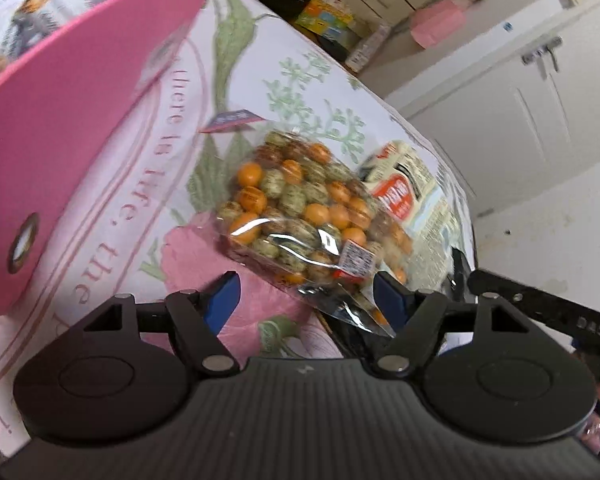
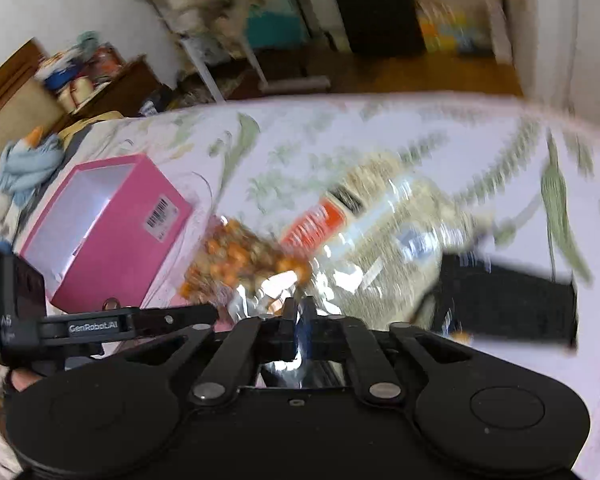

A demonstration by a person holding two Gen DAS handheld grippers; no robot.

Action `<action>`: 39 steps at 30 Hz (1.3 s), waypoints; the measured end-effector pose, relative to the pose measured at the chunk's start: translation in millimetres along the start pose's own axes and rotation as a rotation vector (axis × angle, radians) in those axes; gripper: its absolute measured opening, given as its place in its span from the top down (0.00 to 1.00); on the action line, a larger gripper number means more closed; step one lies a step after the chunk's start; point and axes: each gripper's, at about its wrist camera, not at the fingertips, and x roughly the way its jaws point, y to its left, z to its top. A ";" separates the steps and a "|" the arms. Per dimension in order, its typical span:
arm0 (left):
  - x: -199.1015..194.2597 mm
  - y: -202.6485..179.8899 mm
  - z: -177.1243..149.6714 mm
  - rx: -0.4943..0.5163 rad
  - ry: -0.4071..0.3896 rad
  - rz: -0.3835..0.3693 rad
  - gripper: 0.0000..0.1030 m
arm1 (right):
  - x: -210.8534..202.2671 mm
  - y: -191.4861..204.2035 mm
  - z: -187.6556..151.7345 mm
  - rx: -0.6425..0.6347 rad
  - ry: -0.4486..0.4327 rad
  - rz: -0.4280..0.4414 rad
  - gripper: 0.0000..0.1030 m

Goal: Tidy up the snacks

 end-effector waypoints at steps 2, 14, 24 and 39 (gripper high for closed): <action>-0.1 2.1 0.4 -0.018 -0.002 0.003 0.29 | 6.9 13.2 5.3 -0.082 -0.021 -0.013 0.64; 0.4 2.6 -6.8 -0.042 0.009 -0.038 0.31 | 66.1 -8.9 29.3 0.039 -0.055 0.068 0.31; -1.0 9.7 -2.0 -0.076 0.041 -0.027 0.36 | 60.3 7.0 -7.7 -0.086 0.260 0.340 0.32; 0.0 0.5 -6.1 -0.006 0.052 0.039 0.43 | 93.3 59.7 -23.0 -0.465 0.174 0.009 0.08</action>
